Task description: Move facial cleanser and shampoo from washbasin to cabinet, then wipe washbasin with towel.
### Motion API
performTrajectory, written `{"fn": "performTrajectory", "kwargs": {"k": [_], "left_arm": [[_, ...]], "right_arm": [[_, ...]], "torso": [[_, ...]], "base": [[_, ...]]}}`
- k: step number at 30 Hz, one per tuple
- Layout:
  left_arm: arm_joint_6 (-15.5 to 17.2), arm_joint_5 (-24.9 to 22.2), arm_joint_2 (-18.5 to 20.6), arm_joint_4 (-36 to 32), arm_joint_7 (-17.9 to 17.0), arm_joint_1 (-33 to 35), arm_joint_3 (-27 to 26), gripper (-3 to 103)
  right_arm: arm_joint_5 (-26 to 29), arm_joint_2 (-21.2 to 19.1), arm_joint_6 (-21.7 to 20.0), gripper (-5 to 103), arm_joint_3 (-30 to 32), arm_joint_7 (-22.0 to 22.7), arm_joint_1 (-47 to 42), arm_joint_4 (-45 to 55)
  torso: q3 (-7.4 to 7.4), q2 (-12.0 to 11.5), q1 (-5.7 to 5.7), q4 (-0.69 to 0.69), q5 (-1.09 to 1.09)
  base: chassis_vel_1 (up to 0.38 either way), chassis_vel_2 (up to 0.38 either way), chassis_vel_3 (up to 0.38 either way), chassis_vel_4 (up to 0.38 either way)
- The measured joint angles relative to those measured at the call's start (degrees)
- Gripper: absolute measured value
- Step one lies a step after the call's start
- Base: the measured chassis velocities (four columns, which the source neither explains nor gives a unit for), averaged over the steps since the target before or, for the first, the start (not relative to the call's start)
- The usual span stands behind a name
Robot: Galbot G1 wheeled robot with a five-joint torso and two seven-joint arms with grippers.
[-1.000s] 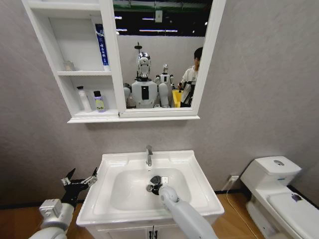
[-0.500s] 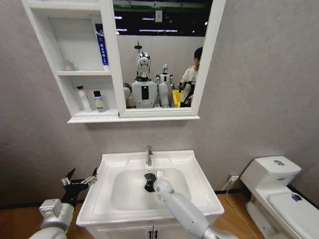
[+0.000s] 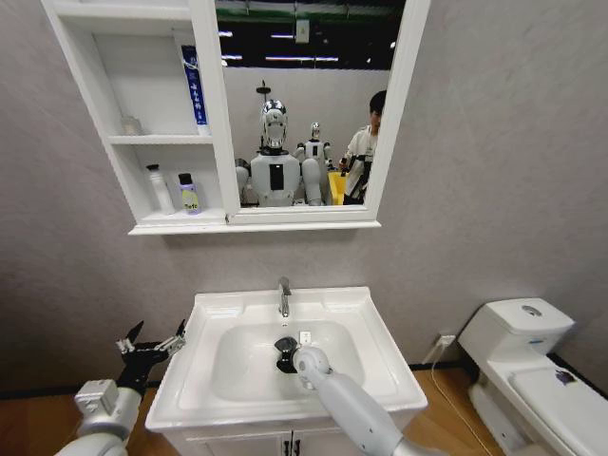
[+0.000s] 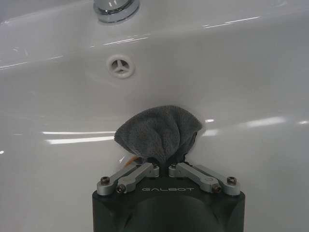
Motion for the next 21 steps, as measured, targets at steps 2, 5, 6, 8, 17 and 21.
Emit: {"fn": "performTrajectory", "kwargs": {"k": [2,5,6,8,17,21], "left_arm": [[0.0,0.0,0.0,0.0,0.0,0.0,0.0,100],[0.0,0.0,0.0,0.0,0.0,0.0,0.0,100],[0.0,0.0,0.0,0.0,0.0,0.0,0.0,100],[0.0,0.0,0.0,0.0,0.0,0.0,0.0,100],[0.0,0.0,0.0,0.0,0.0,0.0,0.0,100],[0.0,0.0,0.0,0.0,0.0,0.0,0.0,100]], "right_arm": [[-0.43,-0.79,-0.03,3,0.86,-0.08,-0.2,0.21],[-1.1,-0.73,-0.03,3,0.86,-0.46,-0.01,-0.24],[-1.1,-0.73,-0.03,3,0.86,-0.46,-0.01,-0.24],[-1.43,-0.51,-0.03,3,0.66,-0.77,0.28,-0.73],[-2.73,3.0,0.9,3,-2.15,-2.64,0.87,-2.19],[-2.96,3.36,1.14,3,-2.59,-2.83,0.87,-2.38]], "torso": [[0.0,0.0,0.0,0.0,0.0],[0.0,0.0,0.0,0.0,0.0],[0.0,0.0,0.0,0.0,0.0],[0.0,0.0,0.0,0.0,0.0],[0.01,0.0,0.0,0.01,-0.01],[0.01,0.0,0.0,0.01,-0.01]], "base": [[0.0,0.0,0.0,0.0],[0.0,0.0,0.0,0.0],[0.0,0.0,0.0,0.0],[0.0,0.0,0.0,0.0],[0.0,0.0,0.0,0.0],[0.0,0.0,0.0,0.0]]}}
